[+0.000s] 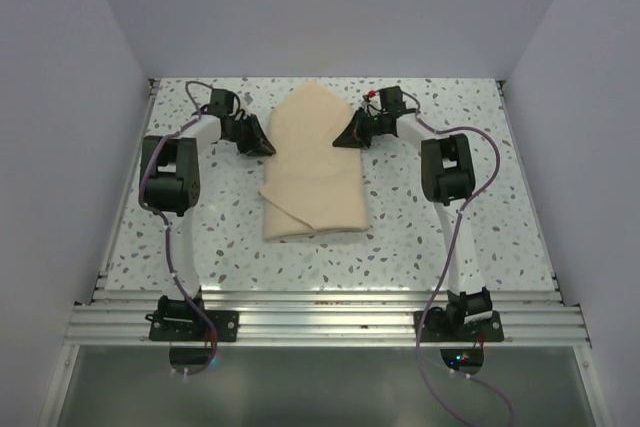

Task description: Prepare the surgical pack

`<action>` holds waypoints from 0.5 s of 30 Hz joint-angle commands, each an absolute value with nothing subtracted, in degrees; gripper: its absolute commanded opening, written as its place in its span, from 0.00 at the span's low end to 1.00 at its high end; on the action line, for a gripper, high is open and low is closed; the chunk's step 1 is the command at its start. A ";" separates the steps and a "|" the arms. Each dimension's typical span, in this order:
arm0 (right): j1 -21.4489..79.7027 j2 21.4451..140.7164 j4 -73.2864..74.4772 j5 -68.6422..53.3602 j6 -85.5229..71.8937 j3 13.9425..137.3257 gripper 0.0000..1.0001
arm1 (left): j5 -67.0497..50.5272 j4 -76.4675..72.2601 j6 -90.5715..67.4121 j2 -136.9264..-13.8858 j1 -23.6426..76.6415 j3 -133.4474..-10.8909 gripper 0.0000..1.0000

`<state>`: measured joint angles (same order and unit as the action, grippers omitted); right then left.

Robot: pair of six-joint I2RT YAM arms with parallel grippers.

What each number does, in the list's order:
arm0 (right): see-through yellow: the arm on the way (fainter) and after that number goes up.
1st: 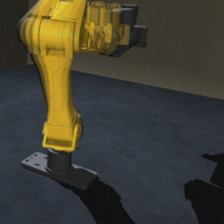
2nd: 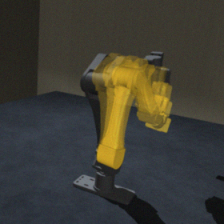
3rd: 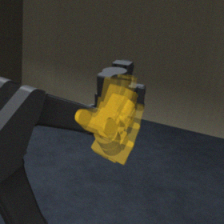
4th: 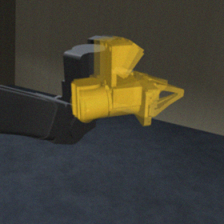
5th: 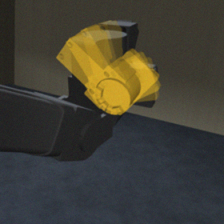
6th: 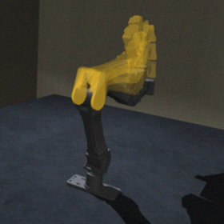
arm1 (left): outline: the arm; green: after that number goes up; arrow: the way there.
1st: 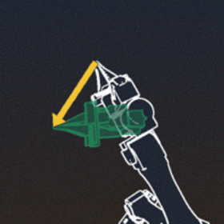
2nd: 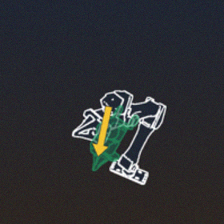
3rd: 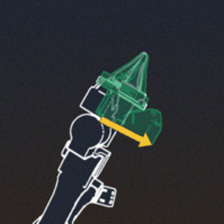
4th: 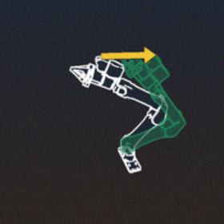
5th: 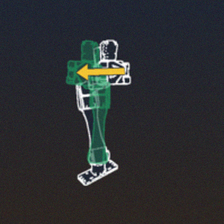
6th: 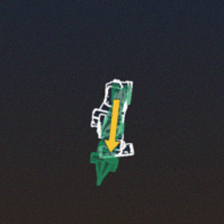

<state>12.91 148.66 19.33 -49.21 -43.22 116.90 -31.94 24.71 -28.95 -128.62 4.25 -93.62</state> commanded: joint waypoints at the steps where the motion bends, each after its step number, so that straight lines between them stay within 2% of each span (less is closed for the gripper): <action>1: 12.31 149.51 21.71 -46.06 -41.05 120.41 0.09 | -33.65 21.02 -28.47 -129.82 3.96 -94.57 0.24; 9: 12.57 144.31 18.72 -44.57 -41.39 122.43 0.09 | -39.37 6.00 -36.90 -127.18 4.22 -93.60 0.26; 15: 11.43 147.83 14.33 -45.09 -46.93 122.70 0.09 | -38.76 5.52 -42.88 -136.13 3.87 -102.28 0.27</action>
